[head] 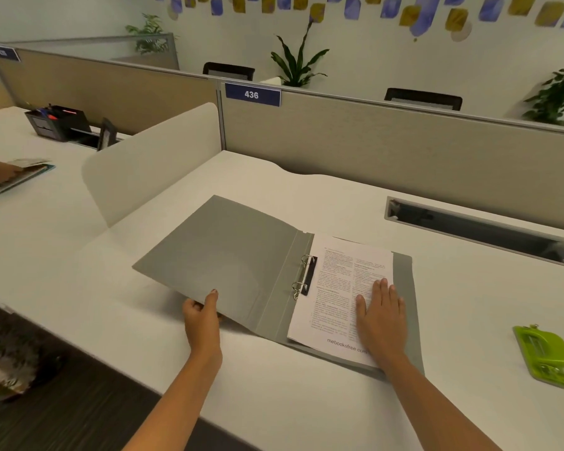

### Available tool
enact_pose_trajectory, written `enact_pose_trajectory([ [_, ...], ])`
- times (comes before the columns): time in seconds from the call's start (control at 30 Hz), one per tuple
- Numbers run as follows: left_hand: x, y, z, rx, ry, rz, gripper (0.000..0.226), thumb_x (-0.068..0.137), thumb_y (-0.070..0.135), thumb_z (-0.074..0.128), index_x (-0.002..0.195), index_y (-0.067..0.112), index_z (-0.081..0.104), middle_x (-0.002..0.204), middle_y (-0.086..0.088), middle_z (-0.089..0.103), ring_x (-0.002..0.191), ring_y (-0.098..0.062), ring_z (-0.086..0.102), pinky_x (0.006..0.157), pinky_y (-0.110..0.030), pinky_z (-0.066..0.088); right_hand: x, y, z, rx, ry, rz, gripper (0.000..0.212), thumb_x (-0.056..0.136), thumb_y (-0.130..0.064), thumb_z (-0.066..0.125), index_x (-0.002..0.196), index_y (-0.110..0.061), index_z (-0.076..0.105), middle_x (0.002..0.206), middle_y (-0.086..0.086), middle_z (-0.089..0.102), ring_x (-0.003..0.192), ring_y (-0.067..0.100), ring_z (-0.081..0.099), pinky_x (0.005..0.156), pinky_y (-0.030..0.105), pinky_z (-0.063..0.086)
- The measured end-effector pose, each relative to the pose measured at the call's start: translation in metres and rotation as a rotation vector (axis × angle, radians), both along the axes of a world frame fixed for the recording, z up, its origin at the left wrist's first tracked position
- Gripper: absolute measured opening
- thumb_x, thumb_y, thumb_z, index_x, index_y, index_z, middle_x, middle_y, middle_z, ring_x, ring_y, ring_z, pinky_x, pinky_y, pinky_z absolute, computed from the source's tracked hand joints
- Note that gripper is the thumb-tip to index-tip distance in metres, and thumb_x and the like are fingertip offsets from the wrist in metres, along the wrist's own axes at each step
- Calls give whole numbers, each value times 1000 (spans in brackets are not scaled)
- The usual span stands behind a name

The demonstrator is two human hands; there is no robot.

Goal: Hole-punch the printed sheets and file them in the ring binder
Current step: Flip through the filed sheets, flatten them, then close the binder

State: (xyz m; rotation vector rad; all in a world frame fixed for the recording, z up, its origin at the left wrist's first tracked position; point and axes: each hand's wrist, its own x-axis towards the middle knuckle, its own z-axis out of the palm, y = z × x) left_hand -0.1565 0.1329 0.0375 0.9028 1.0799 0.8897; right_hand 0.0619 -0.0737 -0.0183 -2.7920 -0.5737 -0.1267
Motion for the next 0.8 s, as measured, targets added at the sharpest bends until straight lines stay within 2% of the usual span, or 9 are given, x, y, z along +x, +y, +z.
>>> enact_pose_trajectory([
  [0.17, -4, -14, 7, 270, 85, -63, 33, 95, 19, 56, 127, 17, 53, 117, -6, 66, 107, -26, 63, 94, -41, 52, 1, -1, -1, 12, 2, 0, 65, 100, -44, 27, 153, -8, 16, 161, 7, 16, 149, 23, 10, 123, 40, 4],
  [0.2, -4, -16, 8, 365, 130, -69, 32, 95, 20, 55, 127, 17, 55, 115, -5, 67, 105, -25, 65, 92, -38, 53, 1, -1, -1, 15, 1, 3, 64, 100, -44, 27, 153, -8, 17, 161, 8, 17, 149, 23, 11, 123, 40, 5],
  [0.3, -3, -21, 14, 637, 241, -122, 33, 95, 22, 56, 126, 14, 58, 110, -1, 70, 100, -17, 67, 80, -14, 51, 2, -2, -2, 28, -5, 12, 64, 100, -42, 29, 152, -7, 18, 161, 8, 19, 149, 24, 12, 123, 38, 5],
  [0.43, 2, -28, 26, 821, 250, -248, 42, 92, 18, 58, 134, 10, 53, 114, 5, 66, 102, -9, 63, 80, 1, 44, 2, -2, -2, 99, 8, 13, 60, 101, -37, 32, 151, -6, 23, 159, 9, 24, 148, 23, 16, 123, 37, 6],
  [0.5, 6, -33, 31, 898, 233, -324, 46, 92, 17, 57, 137, 11, 49, 120, 8, 62, 102, -3, 62, 82, 1, 43, 0, -4, -1, 161, 9, 16, 54, 101, -30, 35, 149, -5, 29, 156, 10, 30, 147, 23, 21, 123, 37, 10],
  [0.57, 10, -40, 36, 977, 203, -396, 47, 96, 20, 53, 141, 17, 43, 128, 15, 55, 93, 9, 64, 78, -2, 47, 0, -5, 1, 216, 16, 16, 49, 101, -24, 35, 147, -6, 34, 154, 8, 35, 146, 21, 26, 123, 37, 13],
  [0.63, 13, -45, 37, 1062, 180, -466, 44, 100, 30, 43, 143, 27, 38, 136, 20, 49, 96, 4, 65, 76, -9, 53, 0, -6, 3, 265, 36, 7, 47, 101, -21, 35, 146, -9, 37, 153, 6, 38, 145, 20, 28, 122, 37, 16],
  [0.73, 17, -52, 36, 1130, 146, -619, 45, 100, 40, 32, 145, 31, 38, 144, 21, 46, 125, -1, 52, 98, -26, 50, -1, -7, 1, 363, 66, -28, 42, 101, -20, 38, 142, -13, 46, 150, 1, 43, 143, 21, 31, 120, 38, 22],
  [0.8, 22, -59, 36, 1173, 169, -701, 44, 102, 40, 27, 144, 35, 39, 148, 19, 42, 134, 0, 42, 107, -29, 43, -3, -8, 4, 481, 108, -82, 35, 100, -16, 41, 130, -16, 58, 140, 0, 54, 136, 27, 41, 112, 43, 35],
])
